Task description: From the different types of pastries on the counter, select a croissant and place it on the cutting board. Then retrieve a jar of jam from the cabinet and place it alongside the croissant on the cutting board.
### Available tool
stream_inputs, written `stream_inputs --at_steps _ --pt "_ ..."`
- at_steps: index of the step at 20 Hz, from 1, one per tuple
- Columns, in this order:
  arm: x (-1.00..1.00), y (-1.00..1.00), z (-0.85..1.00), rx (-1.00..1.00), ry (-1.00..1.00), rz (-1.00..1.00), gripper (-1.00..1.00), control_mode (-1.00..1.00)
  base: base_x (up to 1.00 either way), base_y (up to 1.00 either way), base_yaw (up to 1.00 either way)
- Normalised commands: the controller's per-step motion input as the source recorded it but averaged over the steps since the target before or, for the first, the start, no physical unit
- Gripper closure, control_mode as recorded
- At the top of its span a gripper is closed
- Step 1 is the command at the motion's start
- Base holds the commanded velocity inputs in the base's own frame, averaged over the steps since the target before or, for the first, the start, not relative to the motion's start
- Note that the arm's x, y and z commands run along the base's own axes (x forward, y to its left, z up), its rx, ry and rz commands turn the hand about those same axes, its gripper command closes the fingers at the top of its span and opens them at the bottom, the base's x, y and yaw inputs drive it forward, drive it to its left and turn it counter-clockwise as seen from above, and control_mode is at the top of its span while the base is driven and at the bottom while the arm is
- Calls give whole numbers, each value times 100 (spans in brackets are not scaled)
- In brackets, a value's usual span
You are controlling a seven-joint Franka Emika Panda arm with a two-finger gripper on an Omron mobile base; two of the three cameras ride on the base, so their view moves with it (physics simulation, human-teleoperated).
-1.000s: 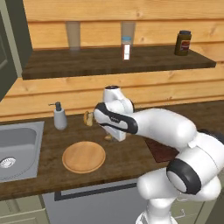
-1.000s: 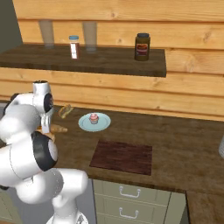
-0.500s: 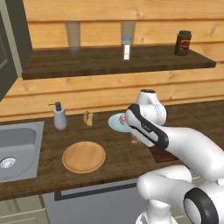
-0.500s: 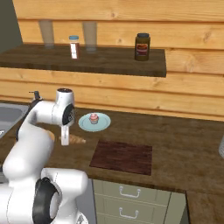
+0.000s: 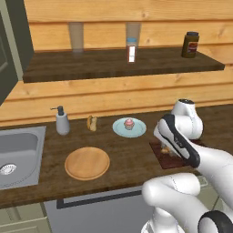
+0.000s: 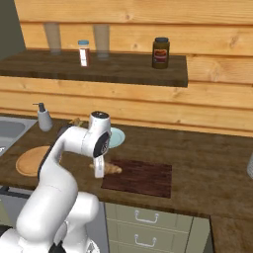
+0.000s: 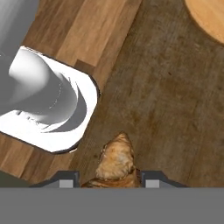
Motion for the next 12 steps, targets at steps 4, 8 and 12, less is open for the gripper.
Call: stream_inputs --at_steps 4,8,12 --pt "18 -32 0 0 0 -3 100 -100 0 0 0" --pt "19 -10 0 0 7 0 100 -100 0 0 0" --pt "64 -32 0 0 9 0 100 -100 0 0 0"
